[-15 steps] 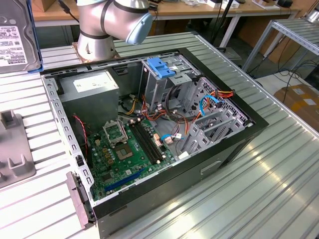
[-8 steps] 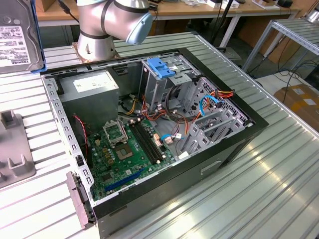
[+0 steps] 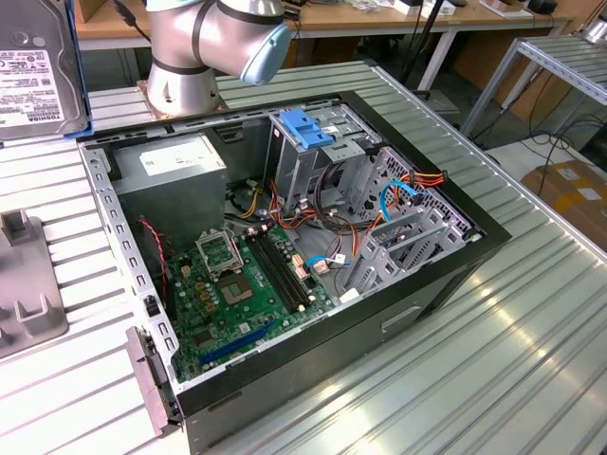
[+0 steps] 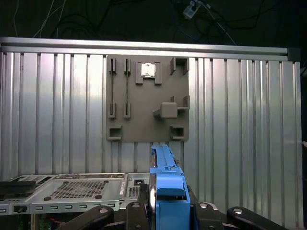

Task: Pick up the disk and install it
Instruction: 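Pick up the disk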

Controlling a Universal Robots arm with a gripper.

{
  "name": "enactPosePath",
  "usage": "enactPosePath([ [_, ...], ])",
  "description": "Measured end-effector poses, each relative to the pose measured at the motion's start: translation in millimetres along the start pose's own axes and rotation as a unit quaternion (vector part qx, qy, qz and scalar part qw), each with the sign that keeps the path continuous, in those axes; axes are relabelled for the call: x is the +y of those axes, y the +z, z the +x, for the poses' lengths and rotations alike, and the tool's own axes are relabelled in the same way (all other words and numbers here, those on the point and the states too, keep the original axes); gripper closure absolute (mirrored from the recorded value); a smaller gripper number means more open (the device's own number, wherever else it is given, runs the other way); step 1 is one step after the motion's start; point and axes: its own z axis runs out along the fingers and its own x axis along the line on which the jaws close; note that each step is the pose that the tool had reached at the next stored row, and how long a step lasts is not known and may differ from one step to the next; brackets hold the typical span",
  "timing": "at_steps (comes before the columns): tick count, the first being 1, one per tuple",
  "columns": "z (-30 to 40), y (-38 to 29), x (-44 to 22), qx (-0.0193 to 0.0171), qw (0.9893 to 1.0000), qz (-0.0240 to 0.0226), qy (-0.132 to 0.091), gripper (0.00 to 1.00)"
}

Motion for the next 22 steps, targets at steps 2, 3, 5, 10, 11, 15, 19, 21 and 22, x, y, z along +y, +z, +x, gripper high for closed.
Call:
enactPosePath([
  [2,0.2,0.0,-1.3,0.0000,1.0000,0.0000,0.000,0.63],
  [3,0.3,-0.1,-1.9,0.0000,1.0000,0.0000,0.000,0.63],
  [5,0.4,-0.2,-2.9,0.0000,1.0000,0.0000,0.000,0.63],
  [10,0.9,-0.3,-6.4,0.0000,1.0000,0.0000,0.000,0.63],
  [11,1.0,-0.4,-7.0,0.0000,1.0000,0.0000,0.000,0.63],
  [15,1.4,-0.5,-10.1,0.0000,1.0000,0.0000,0.000,0.63],
  [19,1.9,-0.7,-12.6,0.0000,1.0000,0.0000,0.000,0.63],
  [21,2.3,-0.8,-14.5,0.0000,1.0000,0.0000,0.000,0.63],
  [22,2.4,-0.9,-15.1,0.0000,1.0000,0.0000,0.000,0.63],
])
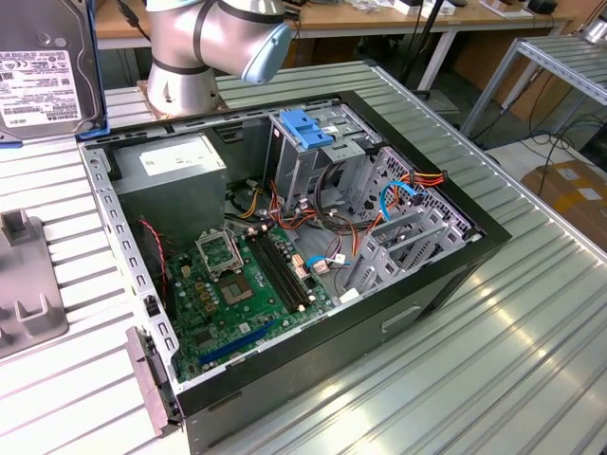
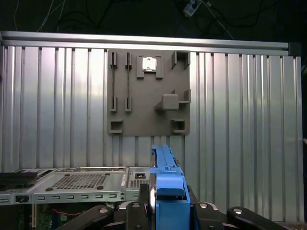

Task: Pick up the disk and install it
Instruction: 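Pick up the disk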

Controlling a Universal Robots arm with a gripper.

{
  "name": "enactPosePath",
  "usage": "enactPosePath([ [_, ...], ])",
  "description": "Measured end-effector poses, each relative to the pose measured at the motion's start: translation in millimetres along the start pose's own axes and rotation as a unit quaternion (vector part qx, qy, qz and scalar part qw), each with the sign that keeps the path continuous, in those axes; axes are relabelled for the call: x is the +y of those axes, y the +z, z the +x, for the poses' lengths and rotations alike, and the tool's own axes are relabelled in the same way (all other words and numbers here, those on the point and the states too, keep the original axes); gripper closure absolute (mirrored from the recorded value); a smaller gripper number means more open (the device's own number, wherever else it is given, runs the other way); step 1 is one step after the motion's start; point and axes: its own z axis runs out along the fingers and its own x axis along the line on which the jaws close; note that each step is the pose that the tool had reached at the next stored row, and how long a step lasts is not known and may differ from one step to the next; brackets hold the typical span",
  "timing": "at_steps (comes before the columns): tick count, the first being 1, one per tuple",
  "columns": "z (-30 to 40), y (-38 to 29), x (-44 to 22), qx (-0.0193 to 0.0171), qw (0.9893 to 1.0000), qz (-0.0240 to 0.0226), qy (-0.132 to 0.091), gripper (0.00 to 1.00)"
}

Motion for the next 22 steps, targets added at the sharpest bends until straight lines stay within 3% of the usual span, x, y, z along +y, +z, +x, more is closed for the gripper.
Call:
enactPosePath([
  [22,7.6,-1.1,-13.9,0.0000,1.0000,0.0000,0.000,0.63],
])
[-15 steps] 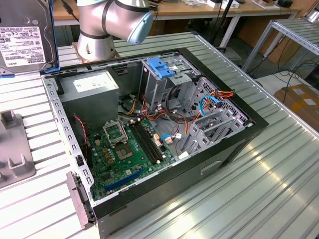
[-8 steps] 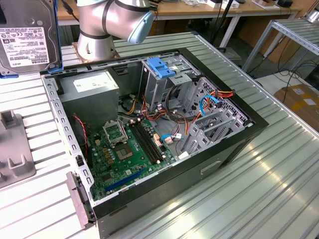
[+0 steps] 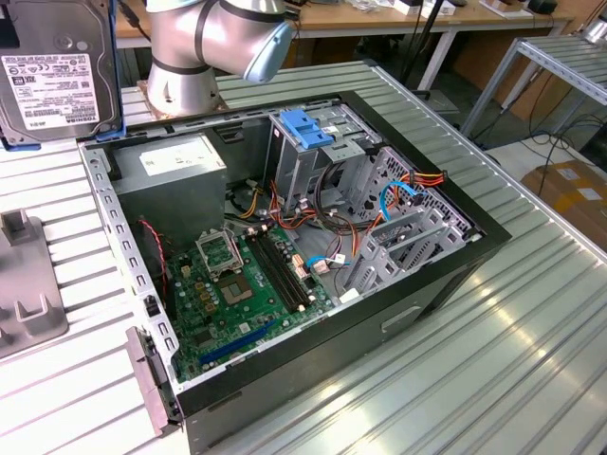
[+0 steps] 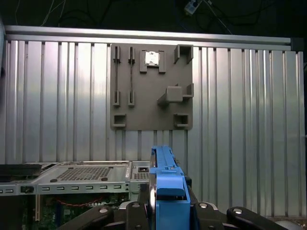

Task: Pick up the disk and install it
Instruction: 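Pick up the disk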

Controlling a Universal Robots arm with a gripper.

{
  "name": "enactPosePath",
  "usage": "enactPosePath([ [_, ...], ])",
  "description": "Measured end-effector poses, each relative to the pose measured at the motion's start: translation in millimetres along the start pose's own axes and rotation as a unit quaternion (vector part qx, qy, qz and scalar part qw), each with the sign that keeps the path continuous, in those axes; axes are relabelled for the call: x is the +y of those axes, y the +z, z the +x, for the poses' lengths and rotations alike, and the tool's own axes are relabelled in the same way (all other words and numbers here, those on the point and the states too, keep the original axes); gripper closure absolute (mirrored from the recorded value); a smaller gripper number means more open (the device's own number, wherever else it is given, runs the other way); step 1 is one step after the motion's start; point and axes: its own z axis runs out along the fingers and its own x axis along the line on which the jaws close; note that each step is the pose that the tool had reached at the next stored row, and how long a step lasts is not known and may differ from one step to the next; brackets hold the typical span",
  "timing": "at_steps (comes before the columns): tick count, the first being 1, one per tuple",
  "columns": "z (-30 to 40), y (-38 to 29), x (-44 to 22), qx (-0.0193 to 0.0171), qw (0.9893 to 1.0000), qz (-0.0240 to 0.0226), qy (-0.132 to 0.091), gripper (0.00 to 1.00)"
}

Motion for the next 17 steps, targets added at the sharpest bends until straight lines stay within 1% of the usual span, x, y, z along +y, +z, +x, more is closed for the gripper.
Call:
enactPosePath([
  [17,8.6,-0.9,-5.1,0.0000,1.0000,0.0000,0.000,0.63],
])
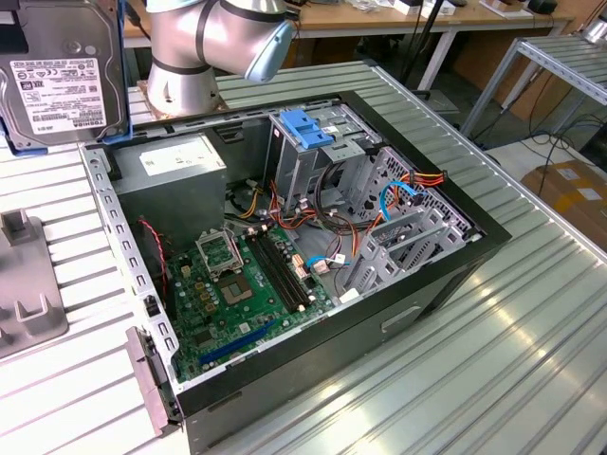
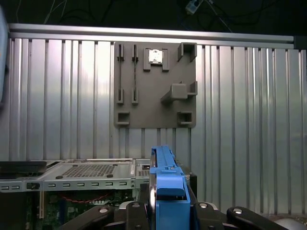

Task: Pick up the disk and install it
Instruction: 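Pick up the disk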

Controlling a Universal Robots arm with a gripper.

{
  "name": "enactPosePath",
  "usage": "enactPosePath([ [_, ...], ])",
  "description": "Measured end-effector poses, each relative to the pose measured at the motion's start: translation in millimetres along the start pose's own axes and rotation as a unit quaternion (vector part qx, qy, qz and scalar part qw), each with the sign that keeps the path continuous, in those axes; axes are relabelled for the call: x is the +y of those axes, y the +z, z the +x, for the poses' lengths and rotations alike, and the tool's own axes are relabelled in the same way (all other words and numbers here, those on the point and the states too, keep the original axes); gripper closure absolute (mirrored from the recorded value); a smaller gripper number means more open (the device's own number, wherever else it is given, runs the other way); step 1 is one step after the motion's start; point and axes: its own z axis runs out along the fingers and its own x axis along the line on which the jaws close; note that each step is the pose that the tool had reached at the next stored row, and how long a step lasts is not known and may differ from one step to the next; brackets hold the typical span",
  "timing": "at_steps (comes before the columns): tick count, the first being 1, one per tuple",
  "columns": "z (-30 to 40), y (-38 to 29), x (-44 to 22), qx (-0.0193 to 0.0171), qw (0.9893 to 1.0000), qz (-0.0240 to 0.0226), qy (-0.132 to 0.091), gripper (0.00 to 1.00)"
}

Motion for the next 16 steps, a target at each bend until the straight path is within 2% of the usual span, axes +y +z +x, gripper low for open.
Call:
enactPosePath([
  [16,7.4,-0.9,-5.1,0.0000,1.0000,-0.0001,0.000,0.63],
])
